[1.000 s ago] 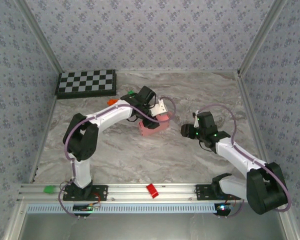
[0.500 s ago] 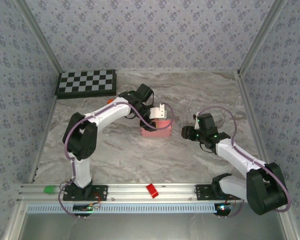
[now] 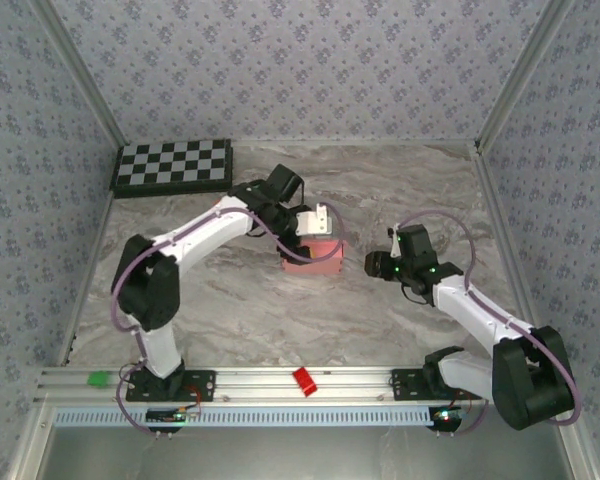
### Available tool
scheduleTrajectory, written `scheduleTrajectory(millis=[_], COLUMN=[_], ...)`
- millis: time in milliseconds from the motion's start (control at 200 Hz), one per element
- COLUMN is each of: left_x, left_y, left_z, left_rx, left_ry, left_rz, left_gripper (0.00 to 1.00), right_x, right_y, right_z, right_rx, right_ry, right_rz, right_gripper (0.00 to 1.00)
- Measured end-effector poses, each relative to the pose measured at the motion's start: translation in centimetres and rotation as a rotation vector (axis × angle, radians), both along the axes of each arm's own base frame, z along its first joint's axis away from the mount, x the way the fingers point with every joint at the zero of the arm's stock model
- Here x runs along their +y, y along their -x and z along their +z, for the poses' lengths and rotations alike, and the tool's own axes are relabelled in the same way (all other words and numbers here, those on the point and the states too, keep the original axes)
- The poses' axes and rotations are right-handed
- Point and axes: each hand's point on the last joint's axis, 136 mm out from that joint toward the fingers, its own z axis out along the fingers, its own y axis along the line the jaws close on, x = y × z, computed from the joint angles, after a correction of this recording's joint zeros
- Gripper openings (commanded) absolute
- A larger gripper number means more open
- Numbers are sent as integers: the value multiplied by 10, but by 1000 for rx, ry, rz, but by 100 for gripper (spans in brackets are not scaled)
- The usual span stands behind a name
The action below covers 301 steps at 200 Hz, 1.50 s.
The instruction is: Fold the paper box
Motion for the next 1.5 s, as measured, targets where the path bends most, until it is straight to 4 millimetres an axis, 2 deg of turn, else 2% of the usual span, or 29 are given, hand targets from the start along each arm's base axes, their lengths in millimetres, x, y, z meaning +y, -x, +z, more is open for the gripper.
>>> scheduleTrajectory(millis=[250,405,575,715,835,930,1204,1504], left_x=[23,54,90,104,103,100,92,84], left_y=[-10,-37,-54,-47,-32,-23,-13,-7], left_z=[66,85,72,52,29,19,12,-2], left_rx=[-82,-44,79,201,305,358,429,494], left_ry=[200,316,369,388,369,359,360,334], left_rz=[302,605,892,1006,1016,1005,968,935], left_gripper=[77,77,77,74,72,69,56,54], right_x=[13,24,39,54,63,70,81,81], right_y=[-17,-26,-30,-28,-25,-24,-19,-20], right_z=[37,61,75,79,78,75,63,56], right_rx=[-76,-112,-124,-124,-108,-92,-51,-31], right_ry=[-24,-53,-83,-102,-119,-126,-129,-124], right_rz=[63,106,162,215,249,274,311,312], right_gripper=[58,58,57,55,54,52,46,43])
